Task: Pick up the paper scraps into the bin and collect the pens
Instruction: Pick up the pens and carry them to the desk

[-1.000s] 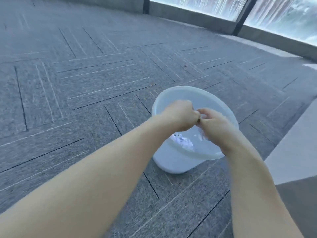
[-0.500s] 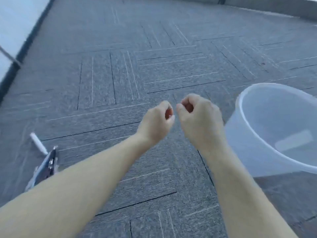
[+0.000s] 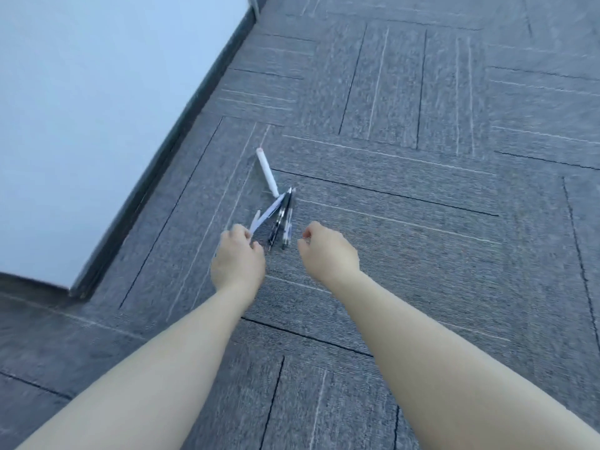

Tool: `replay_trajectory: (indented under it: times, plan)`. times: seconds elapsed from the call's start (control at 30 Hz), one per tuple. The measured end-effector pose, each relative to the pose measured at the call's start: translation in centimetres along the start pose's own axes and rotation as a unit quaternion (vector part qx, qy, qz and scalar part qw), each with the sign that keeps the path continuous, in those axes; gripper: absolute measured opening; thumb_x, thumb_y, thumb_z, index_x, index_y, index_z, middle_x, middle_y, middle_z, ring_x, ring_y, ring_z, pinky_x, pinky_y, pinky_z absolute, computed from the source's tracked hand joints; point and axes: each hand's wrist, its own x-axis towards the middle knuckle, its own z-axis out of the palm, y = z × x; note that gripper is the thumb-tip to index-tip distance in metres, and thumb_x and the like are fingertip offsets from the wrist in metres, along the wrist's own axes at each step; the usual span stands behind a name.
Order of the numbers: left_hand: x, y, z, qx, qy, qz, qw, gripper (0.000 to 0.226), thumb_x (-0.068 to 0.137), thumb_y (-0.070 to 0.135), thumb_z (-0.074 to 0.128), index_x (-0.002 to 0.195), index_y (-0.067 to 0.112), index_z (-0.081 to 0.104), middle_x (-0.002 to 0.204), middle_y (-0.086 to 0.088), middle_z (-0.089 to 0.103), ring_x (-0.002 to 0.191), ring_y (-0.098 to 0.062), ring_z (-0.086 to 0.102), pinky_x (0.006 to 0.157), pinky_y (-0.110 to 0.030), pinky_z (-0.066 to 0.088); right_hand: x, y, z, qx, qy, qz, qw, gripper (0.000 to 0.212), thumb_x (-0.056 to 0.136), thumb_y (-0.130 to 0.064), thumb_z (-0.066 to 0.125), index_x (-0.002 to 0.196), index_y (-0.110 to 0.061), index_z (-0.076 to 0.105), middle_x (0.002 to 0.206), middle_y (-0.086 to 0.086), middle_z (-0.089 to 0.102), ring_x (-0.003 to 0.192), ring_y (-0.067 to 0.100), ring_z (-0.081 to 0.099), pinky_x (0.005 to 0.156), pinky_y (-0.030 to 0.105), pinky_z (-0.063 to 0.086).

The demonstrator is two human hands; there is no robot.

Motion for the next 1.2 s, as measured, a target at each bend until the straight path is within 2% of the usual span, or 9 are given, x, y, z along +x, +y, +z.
replay_trajectory:
  times: [0.17,0.4,0.5,0.57,0.7,0.87,0.93,1.07,1.2]
  plan:
    - [3.4,-0.7,0.6,0.043,0.011,0.053,0.998,0.026,0.095,0.030,0.047,0.117,0.018,0.050,0.115,-0.004,0.047,0.080,-0.018,0.049,0.055,-0.030,0.033,4.9,-1.8,1.8,-0.040,0.010,0.041,0.998,0.027,0.098,-0.034,0.039,0.112,-0.013,0.049,0.098,0.006,0.063,0.080,0.027,0.059,0.063,0.034,0.043]
    - [6.7,0.9,1.9,0.160,-0.032,0.137,0.977,0.020,0.091,0.025,0.055,0.107,0.014,0.052,0.104,-0.005,0.057,0.091,-0.026,0.055,0.061,-0.037,0.042,8.5,-3.8,2.8,-0.055,0.015,0.066,0.996,0.019,0.093,-0.025,0.046,0.102,-0.010,0.054,0.086,0.005,0.061,0.073,0.027,0.057,0.055,0.030,0.040]
    - [6.0,0.4,1.7,0.087,-0.015,0.106,0.990,0.016,0.091,0.026,0.050,0.099,0.011,0.049,0.086,-0.002,0.056,0.076,-0.022,0.057,0.060,-0.036,0.050,8.8,-3.7,2.2,-0.006,0.021,0.099,0.995,0.014,0.089,-0.022,0.052,0.092,-0.009,0.057,0.085,0.009,0.065,0.072,0.027,0.062,0.063,0.035,0.054]
    - [5.1,-0.9,2.1,0.038,-0.003,0.077,0.996,0.011,0.093,0.023,0.047,0.094,0.014,0.041,0.077,0.000,0.052,0.066,-0.019,0.055,0.056,-0.038,0.054,8.7,-3.7,2.1,0.008,0.029,0.116,0.993,0.017,0.090,-0.024,0.052,0.099,-0.009,0.048,0.086,0.009,0.061,0.075,0.028,0.061,0.065,0.037,0.052]
    - [4.3,-2.6,2.9,0.043,0.000,0.061,0.997,0.011,0.096,0.022,0.040,0.100,0.012,0.039,0.082,-0.004,0.053,0.068,-0.022,0.053,0.053,-0.037,0.046,8.6,-4.0,3.5,-0.035,0.058,0.108,0.992,0.024,0.091,-0.034,0.045,0.102,-0.014,0.035,0.079,0.004,0.054,0.069,0.026,0.055,0.062,0.035,0.040]
    - [4.8,-2.7,3.1,0.096,-0.029,0.062,0.993,0.029,0.097,0.038,0.040,0.107,0.011,0.046,0.092,-0.004,0.056,0.076,-0.022,0.056,0.056,-0.034,0.041,9.4,-4.4,3.3,-0.095,0.047,0.119,0.987,0.025,0.089,-0.035,0.050,0.099,-0.013,0.050,0.074,0.000,0.054,0.062,0.020,0.053,0.061,0.031,0.039]
    - [5.2,-2.6,2.8,0.075,-0.019,0.044,0.996,0.029,0.098,0.035,0.037,0.106,0.010,0.049,0.091,-0.004,0.056,0.071,-0.020,0.055,0.054,-0.032,0.039,9.4,-4.3,3.4,-0.096,0.052,0.116,0.987,0.026,0.089,-0.036,0.049,0.097,-0.013,0.057,0.071,0.000,0.055,0.062,0.020,0.055,0.059,0.030,0.042]
    - [6.7,-1.3,1.9,0.004,-0.002,0.027,1.000,0.020,0.099,0.025,0.035,0.106,0.007,0.042,0.080,-0.005,0.054,0.054,-0.015,0.047,0.043,-0.028,0.031,9.7,-4.3,3.4,-0.058,0.069,0.112,0.990,0.023,0.092,-0.025,0.045,0.110,-0.011,0.045,0.079,0.001,0.051,0.071,0.023,0.054,0.061,0.033,0.040]
    - [9.0,0.4,1.0,-0.120,-0.044,-0.068,0.990,0.017,0.097,0.016,0.035,0.112,0.008,0.038,0.089,-0.009,0.054,0.064,-0.023,0.053,0.051,-0.031,0.037,12.1,-5.6,2.2,0.037,0.096,0.054,0.993,0.018,0.096,-0.020,0.040,0.112,-0.013,0.045,0.078,0.002,0.054,0.063,0.017,0.052,0.051,0.031,0.037]
